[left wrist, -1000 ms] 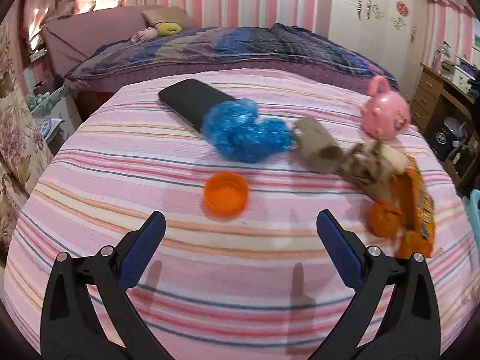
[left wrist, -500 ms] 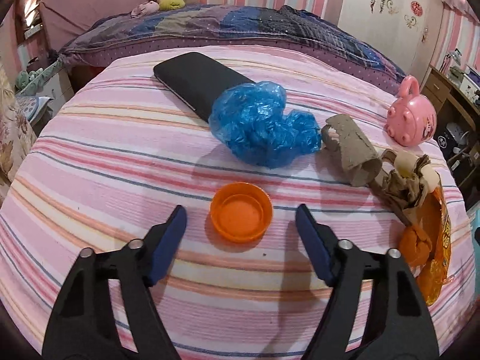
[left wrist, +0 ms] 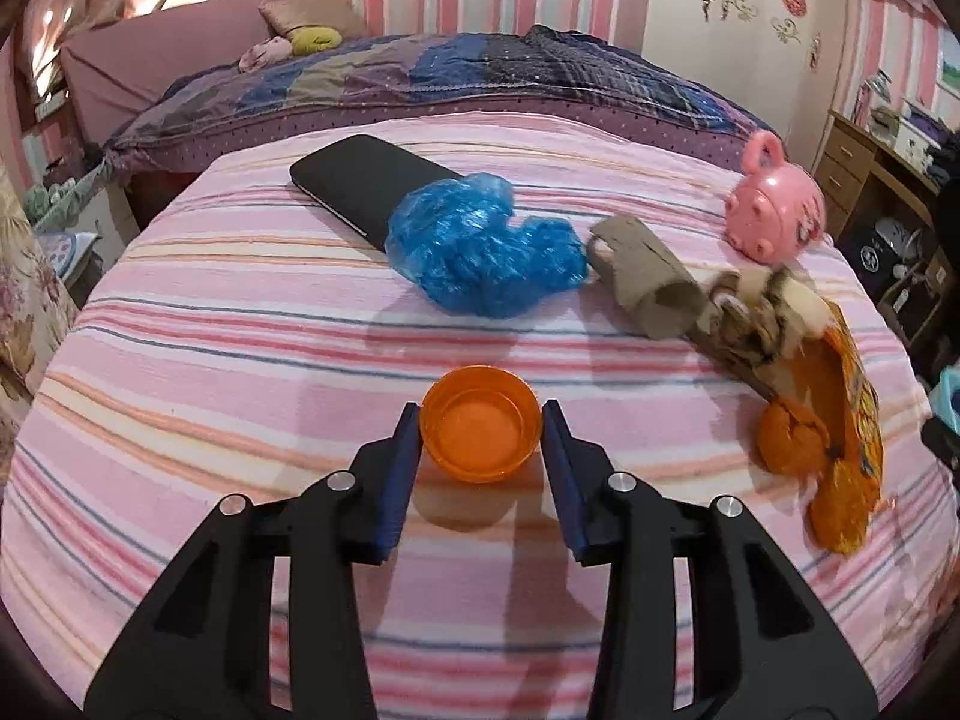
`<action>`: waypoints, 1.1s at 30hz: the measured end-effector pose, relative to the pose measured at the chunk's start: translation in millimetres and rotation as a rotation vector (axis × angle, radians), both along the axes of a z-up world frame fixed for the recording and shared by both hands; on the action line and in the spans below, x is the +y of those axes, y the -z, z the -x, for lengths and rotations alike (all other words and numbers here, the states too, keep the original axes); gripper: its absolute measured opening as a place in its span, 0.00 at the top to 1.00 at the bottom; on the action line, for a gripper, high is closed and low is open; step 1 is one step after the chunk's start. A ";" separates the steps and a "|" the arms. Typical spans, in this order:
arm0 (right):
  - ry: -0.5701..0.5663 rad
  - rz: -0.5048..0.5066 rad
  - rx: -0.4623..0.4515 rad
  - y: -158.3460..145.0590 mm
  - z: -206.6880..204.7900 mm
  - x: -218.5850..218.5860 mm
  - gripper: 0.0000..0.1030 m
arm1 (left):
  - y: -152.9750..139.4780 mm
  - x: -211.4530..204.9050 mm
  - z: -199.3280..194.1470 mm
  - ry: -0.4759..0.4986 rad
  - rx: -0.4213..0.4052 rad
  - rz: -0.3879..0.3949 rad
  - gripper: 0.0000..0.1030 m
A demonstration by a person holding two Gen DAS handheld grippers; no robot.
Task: Collect trash
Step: 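Grasp the orange snack bag with the right tool while the left tool holds the cap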
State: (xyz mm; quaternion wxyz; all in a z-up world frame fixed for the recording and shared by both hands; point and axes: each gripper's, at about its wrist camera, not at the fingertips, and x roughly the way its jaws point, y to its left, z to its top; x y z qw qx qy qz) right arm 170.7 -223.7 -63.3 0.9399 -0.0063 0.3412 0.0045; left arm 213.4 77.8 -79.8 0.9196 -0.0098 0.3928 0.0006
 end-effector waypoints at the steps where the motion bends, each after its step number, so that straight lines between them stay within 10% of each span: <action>1: -0.002 -0.004 0.000 -0.1 -1.0 3.5 0.05 | -1.1 -3.2 3.6 0.006 -0.004 -0.016 0.62; 18: -0.100 -0.064 0.086 13.1 -34.0 73.8 0.09 | -10.1 2.1 17.0 0.005 -0.049 -0.052 0.62; 33: -0.057 -0.112 0.065 5.7 -31.3 30.8 0.82 | -14.7 -0.3 18.7 -0.004 -0.063 -0.058 0.62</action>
